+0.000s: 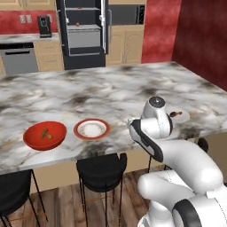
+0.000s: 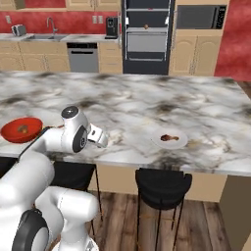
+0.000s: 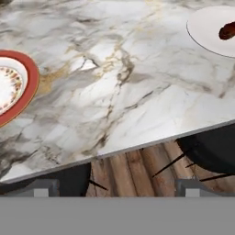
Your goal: Pick the chicken drumstick and mushroom from their plates and place them in the bowl. Then put the bowl in the fridge.
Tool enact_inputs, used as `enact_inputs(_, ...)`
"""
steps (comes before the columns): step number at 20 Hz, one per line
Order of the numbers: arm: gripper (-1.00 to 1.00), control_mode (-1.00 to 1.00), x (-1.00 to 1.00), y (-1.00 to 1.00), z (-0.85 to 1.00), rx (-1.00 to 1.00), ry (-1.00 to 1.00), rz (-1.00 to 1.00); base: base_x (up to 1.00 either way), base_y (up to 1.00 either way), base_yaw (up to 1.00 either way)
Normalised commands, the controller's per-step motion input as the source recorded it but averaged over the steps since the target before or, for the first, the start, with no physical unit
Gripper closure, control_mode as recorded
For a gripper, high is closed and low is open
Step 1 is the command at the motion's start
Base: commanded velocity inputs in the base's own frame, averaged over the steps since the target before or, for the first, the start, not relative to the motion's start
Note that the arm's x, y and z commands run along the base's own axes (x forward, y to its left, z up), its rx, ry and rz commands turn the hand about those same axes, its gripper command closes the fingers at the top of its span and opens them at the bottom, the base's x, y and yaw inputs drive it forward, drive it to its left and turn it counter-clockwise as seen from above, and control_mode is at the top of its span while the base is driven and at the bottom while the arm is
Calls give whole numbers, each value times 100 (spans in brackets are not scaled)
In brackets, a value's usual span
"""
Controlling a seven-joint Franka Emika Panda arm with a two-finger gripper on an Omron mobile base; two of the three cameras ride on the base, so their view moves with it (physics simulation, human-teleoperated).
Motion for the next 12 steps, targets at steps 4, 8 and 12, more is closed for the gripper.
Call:
enact_inputs(4,-100,100,0,0,0,0,0,0,57,-50,1)
enact_inputs(8,-100,100,0,0,0,0,0,0,58,-33,4)
enact_inputs(12,-100,100,0,0,0,0,0,0,53,-3,4)
